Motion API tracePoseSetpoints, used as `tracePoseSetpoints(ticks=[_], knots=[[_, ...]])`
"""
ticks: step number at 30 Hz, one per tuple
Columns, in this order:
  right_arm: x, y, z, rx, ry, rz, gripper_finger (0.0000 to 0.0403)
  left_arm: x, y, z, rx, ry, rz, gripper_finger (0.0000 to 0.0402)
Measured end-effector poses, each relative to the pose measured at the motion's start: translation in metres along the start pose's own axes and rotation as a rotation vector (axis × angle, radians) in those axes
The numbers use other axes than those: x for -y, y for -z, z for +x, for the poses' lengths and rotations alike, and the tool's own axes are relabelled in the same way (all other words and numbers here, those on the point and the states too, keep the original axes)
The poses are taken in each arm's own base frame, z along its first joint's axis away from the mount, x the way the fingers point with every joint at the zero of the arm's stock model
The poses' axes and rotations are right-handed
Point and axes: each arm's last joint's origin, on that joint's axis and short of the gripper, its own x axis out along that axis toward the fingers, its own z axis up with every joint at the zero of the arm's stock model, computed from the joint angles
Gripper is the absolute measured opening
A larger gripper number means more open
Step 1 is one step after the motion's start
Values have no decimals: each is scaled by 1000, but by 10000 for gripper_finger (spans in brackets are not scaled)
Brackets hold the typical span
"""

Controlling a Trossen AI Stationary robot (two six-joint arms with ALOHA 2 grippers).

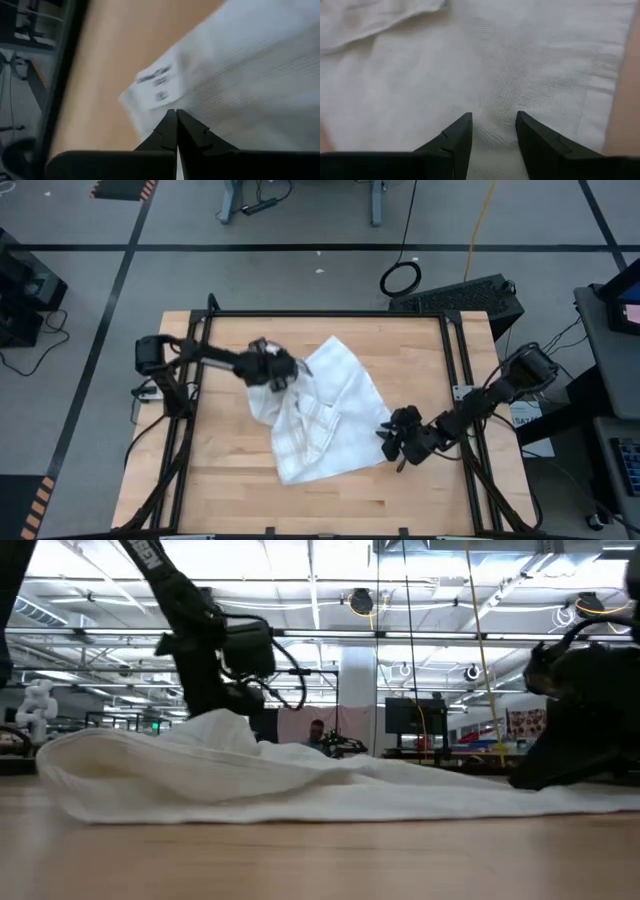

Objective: Roll towel
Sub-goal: Fold the brown checkered towel

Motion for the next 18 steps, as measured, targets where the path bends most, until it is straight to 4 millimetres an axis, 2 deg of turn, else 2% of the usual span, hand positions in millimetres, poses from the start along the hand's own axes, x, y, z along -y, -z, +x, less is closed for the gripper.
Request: tracePoseSetpoints(ticks=[2, 4, 7, 10, 12, 14, 18], knots=[[-4, 1, -2, 36, -27, 29, 146, -17, -14, 2, 30, 20, -3, 3], [-7, 0, -3, 66, -32, 36, 146, -31, -26, -7, 78, 47, -14, 3], [-13, -7, -1, 110, -18, 31, 146, -45, -43, -36, 186, 96, -47, 3], [-19, -20, 3, 151, 6, -19, 146, -47, -45, -74, 312, 233, -81, 3], [-25, -31, 7, 171, 19, -78, 146, -38, -43, -97, 377, 359, -106, 3], [-32, -45, 11, 188, 29, -166, 146, -20, -35, -114, 396, 453, -108, 3], [-39, -71, 18, 210, 70, -397, 146, 31, -8, -126, 357, 555, -62, 3]])
